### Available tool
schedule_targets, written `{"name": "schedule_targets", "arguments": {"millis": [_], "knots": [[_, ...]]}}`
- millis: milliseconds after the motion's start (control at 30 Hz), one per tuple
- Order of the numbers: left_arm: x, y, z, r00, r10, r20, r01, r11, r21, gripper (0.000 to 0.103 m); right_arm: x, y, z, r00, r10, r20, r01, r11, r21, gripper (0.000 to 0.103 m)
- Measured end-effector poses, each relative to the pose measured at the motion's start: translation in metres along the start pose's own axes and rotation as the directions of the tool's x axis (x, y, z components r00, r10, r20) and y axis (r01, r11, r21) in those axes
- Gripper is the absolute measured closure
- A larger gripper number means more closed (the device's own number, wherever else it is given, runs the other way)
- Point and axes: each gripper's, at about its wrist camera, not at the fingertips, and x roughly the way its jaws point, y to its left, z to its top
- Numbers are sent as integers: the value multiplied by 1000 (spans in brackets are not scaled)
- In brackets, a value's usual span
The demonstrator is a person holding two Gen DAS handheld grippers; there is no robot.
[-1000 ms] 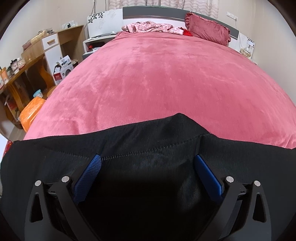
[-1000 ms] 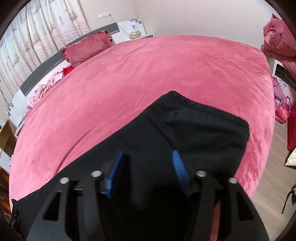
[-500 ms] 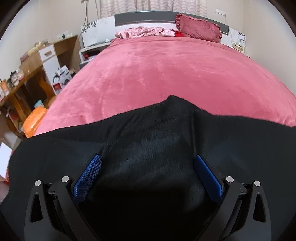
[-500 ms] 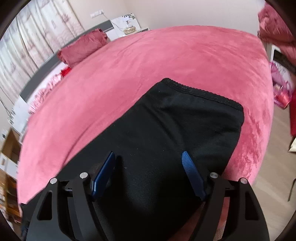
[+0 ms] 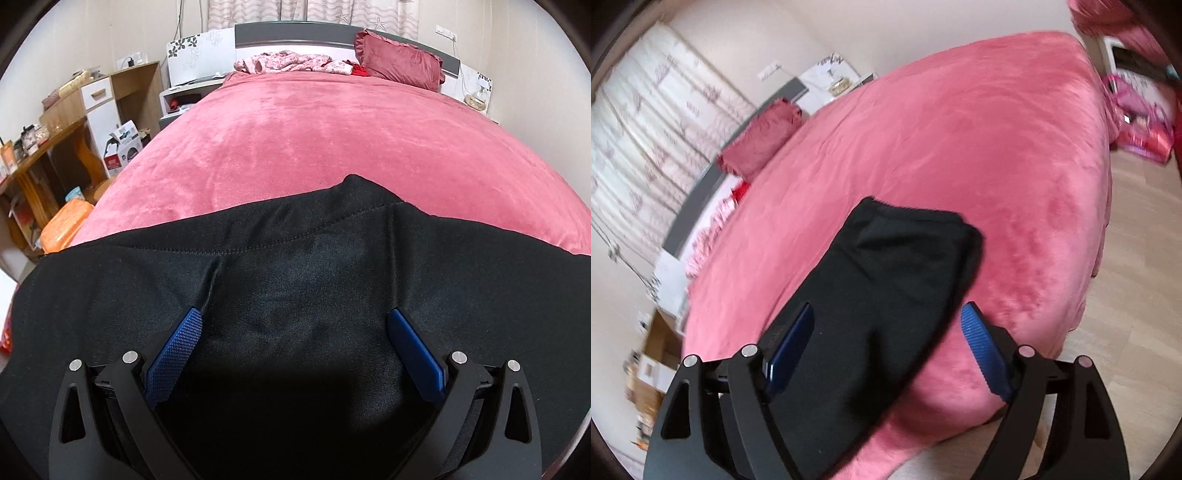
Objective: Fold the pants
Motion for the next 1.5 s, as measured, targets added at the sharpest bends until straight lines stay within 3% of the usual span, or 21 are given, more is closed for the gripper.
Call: {"name": "schedule_targets", "arguments": {"millis": [100, 233, 333, 567, 633, 767, 867, 933, 1000, 1067, 1300, 1500], "knots": [[-1, 0, 0, 1000, 2, -1, -2, 1000, 1, 4, 6, -21, 4, 998, 46, -31, -44, 997, 71, 23], [-1, 0, 0, 1000, -1, 0, 1, 1000, -1, 4, 24, -43, 13, 988, 146, -59, -133, 974, 186, 38], [-1, 0, 0, 1000, 0, 1, 0, 1000, -3, 4, 32, -56, 22, 980, 197, -18, -185, 945, 269, 43], [-13, 8, -2, 999, 26, 29, -25, 999, -32, 4, 39, -61, 38, 981, 193, -8, -181, 930, 320, 75], [-15, 18, 2, 999, 37, 32, -35, 997, -62, 4, 30, -53, 41, 984, 178, -23, -164, 946, 279, 81], [-18, 46, 10, 993, 115, 34, -111, 988, -110, 4, 7, -19, 49, 988, 148, -39, -141, 980, 141, 83], [-23, 66, 9, 974, 217, 62, -210, 972, -107, 4, -13, 15, 51, 987, 155, -28, -154, 987, 50, 83], [-21, 81, 2, 966, 254, 41, -247, 960, -130, 4, -26, 41, 49, 984, 174, -27, -175, 985, -4, 83], [-17, 101, -8, 981, 195, -11, -193, 955, -224, 4, -37, 69, 43, 979, 201, -28, -202, 977, -61, 83], [-22, 111, -9, 988, 152, 20, -140, 950, -281, 4, -42, 95, 34, 975, 220, -31, -223, 968, -116, 83], [-17, 99, -9, 980, 199, -8, -195, 952, -238, 4, -55, 196, -14, 944, 321, -75, -328, 885, -330, 83], [-20, 103, -12, 982, 188, -5, -183, 952, -247, 4, -51, 267, -91, 894, 395, -212, -446, 733, -514, 83]]}}
